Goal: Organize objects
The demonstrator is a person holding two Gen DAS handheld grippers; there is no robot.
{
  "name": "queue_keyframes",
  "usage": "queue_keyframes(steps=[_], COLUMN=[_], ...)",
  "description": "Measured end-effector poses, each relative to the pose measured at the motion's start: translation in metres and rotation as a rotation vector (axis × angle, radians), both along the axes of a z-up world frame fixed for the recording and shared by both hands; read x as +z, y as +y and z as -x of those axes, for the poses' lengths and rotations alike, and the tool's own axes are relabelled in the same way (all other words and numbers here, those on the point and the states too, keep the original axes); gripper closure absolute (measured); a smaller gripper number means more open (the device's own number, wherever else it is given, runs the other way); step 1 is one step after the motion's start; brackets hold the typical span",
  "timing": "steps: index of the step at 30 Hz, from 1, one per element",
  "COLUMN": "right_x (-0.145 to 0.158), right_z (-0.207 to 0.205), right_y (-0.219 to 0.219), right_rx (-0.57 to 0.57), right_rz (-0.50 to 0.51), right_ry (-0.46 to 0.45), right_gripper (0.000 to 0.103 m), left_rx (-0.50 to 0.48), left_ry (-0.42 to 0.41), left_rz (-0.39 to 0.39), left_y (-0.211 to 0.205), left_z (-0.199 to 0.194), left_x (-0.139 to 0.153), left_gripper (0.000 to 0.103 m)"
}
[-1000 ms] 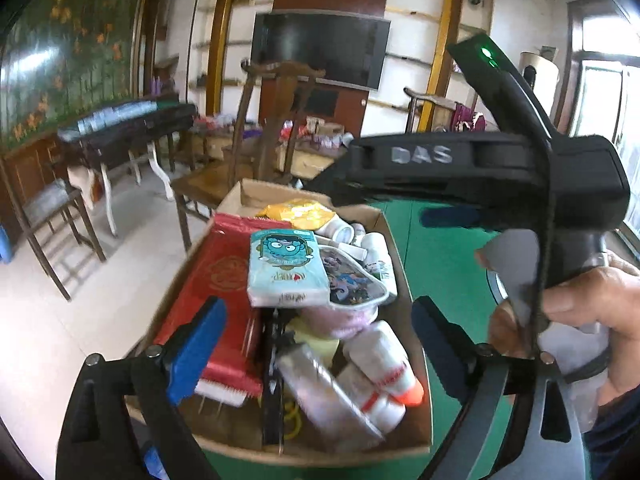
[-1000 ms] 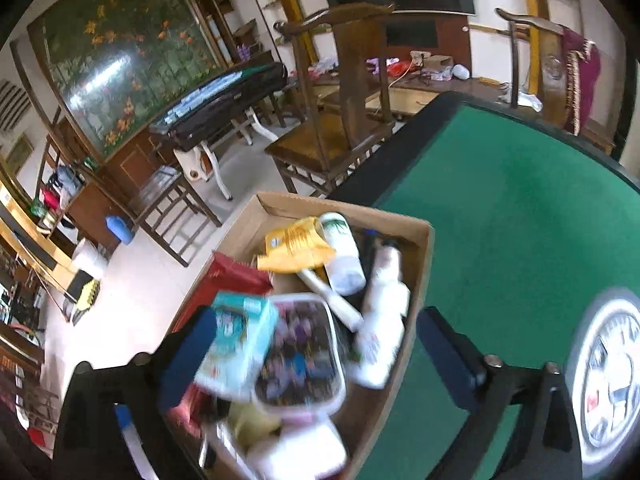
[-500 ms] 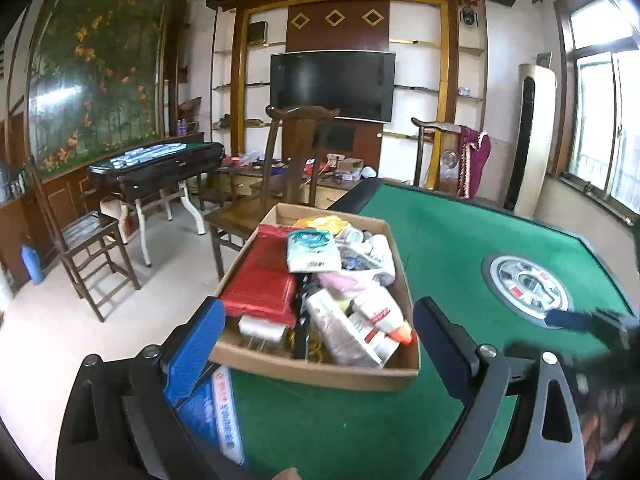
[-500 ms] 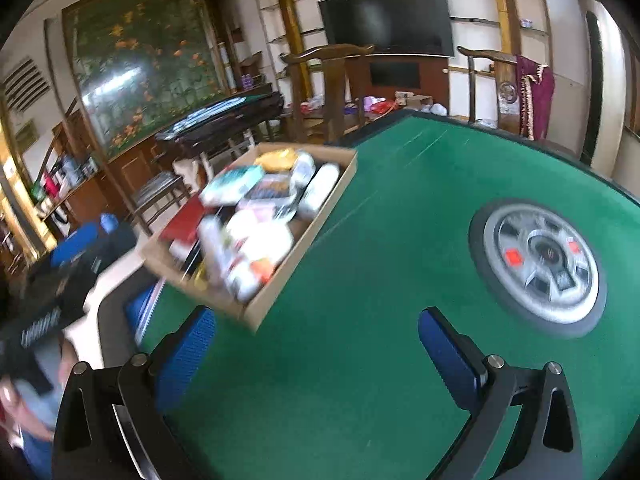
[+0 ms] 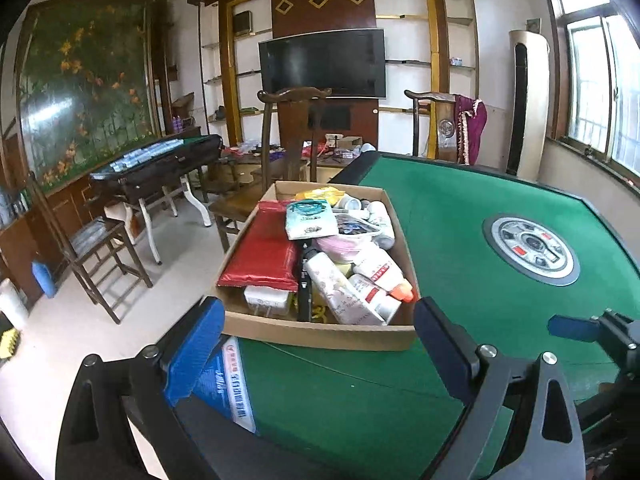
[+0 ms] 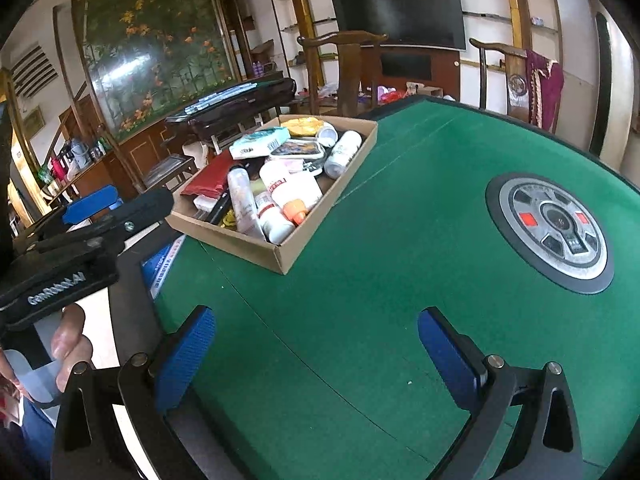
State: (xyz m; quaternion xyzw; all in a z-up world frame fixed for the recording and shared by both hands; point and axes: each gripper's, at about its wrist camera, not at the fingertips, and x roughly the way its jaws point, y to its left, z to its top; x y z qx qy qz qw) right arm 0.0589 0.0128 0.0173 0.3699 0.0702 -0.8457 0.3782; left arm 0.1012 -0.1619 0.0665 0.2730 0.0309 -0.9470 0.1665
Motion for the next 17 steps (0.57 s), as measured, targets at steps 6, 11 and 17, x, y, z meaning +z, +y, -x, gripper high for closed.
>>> queue_keyframes(steps=[6,11,17], right_x=[-0.001,-0.002,-0.002], right_z=[-0.001,-0.005,-0.007], right_y=[-0.002,-0.01,-0.011], right_rx=[0.004,0.019,0.019], right_rz=[-0.005,-0.014,-0.016], right_ry=[0.001,0.005,0.006], right_gripper=[0.0,0.0,0.0], left_rx=[0.028,0.053,0.093], left_ry=[0.021,-0.006,0.006], left_rz=[0.014,0.018,0.03], left_y=[0.0,-0.008,-0.014], left_z=[-0.01,-0.012,-0.015], left_x=[0.002,0.0,0.0], left_gripper=[0.008,0.008,0.008])
